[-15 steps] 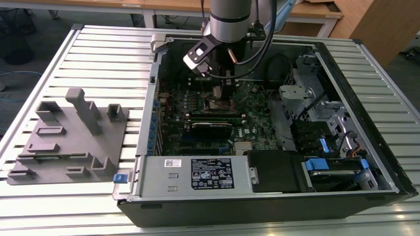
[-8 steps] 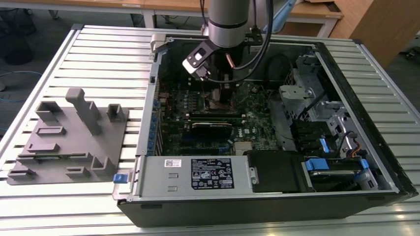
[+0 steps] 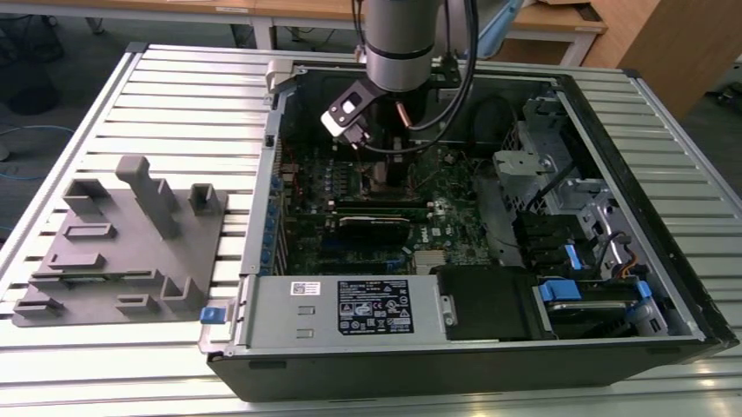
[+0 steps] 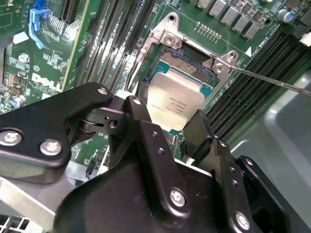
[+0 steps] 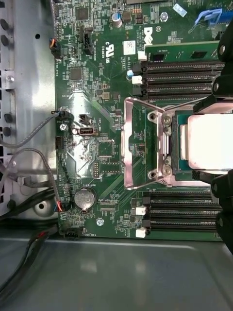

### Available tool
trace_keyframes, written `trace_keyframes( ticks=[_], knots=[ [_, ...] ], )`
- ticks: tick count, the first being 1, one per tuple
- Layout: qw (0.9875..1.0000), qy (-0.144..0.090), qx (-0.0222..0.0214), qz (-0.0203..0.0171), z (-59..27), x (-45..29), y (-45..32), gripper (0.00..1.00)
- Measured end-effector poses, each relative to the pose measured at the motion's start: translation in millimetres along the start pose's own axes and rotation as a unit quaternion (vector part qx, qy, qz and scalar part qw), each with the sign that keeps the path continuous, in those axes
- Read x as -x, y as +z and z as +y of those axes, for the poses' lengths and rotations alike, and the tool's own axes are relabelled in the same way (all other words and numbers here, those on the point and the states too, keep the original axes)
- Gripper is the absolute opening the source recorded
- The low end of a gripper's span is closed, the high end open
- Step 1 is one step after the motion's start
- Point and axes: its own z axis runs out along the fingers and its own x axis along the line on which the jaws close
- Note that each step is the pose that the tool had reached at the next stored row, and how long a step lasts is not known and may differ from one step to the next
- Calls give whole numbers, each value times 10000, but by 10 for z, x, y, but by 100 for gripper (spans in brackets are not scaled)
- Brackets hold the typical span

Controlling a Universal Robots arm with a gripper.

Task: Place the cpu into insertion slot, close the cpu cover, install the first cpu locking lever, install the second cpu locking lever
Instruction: 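Place the cpu into insertion slot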

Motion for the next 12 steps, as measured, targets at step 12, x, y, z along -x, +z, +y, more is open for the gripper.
trace_keyframes(
  ticks=[12],
  knots=[
    [10000,50,1,-6,-24,2,95,54]
  ],
)
